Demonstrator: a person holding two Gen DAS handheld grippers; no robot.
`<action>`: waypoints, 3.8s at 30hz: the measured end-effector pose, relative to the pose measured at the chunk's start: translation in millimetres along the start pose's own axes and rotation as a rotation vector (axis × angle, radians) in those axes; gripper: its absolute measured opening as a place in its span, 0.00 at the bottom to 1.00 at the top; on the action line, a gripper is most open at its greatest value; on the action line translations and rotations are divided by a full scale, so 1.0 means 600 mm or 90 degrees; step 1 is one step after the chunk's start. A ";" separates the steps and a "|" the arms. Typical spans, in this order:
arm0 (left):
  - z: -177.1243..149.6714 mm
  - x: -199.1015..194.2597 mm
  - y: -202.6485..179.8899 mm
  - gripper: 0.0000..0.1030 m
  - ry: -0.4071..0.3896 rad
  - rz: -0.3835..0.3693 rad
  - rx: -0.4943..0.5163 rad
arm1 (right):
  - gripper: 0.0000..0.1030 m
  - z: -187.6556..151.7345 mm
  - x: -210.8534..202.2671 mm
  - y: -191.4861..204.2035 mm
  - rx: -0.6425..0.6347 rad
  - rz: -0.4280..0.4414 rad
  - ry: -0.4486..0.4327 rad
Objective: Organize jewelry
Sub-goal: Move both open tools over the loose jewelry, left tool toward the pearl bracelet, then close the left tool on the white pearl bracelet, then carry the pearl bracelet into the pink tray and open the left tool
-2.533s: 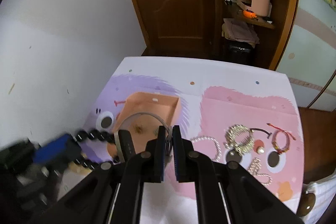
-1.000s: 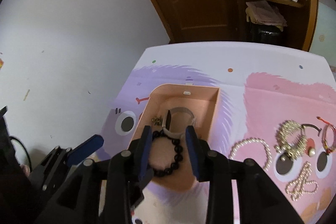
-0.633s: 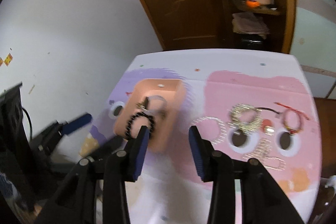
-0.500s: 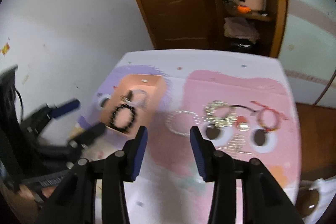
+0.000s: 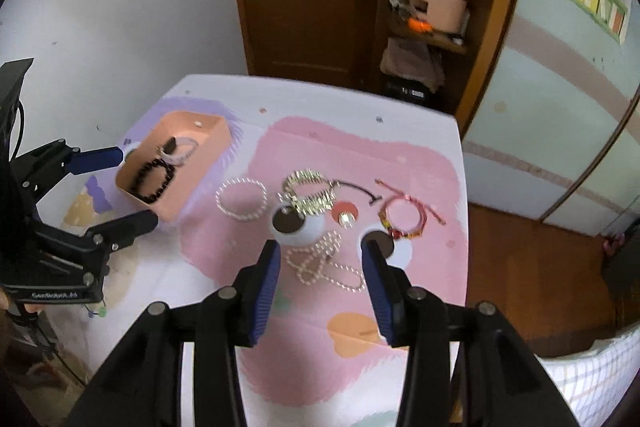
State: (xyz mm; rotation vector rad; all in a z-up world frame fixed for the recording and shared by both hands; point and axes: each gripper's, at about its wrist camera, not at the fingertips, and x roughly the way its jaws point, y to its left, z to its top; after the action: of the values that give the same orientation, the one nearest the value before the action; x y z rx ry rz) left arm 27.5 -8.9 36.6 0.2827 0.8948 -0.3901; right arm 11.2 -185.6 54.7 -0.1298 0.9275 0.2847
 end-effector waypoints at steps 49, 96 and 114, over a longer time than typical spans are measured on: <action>0.072 0.301 0.004 0.06 0.382 -0.125 0.044 | 0.41 -0.044 0.194 -0.077 0.147 0.085 0.151; 0.077 0.040 0.265 0.05 0.186 -0.045 -0.211 | 0.41 0.065 0.203 -0.118 0.227 0.072 0.122; -0.003 0.110 0.282 0.05 0.236 -0.033 -0.235 | 0.41 0.126 0.275 -0.003 0.220 0.156 0.180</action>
State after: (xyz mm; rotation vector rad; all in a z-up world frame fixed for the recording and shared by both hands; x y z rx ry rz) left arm 138.1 128.9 -4.0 -0.0113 1.3177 -0.2151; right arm 162.9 -139.3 -32.8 0.2702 1.2628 0.3328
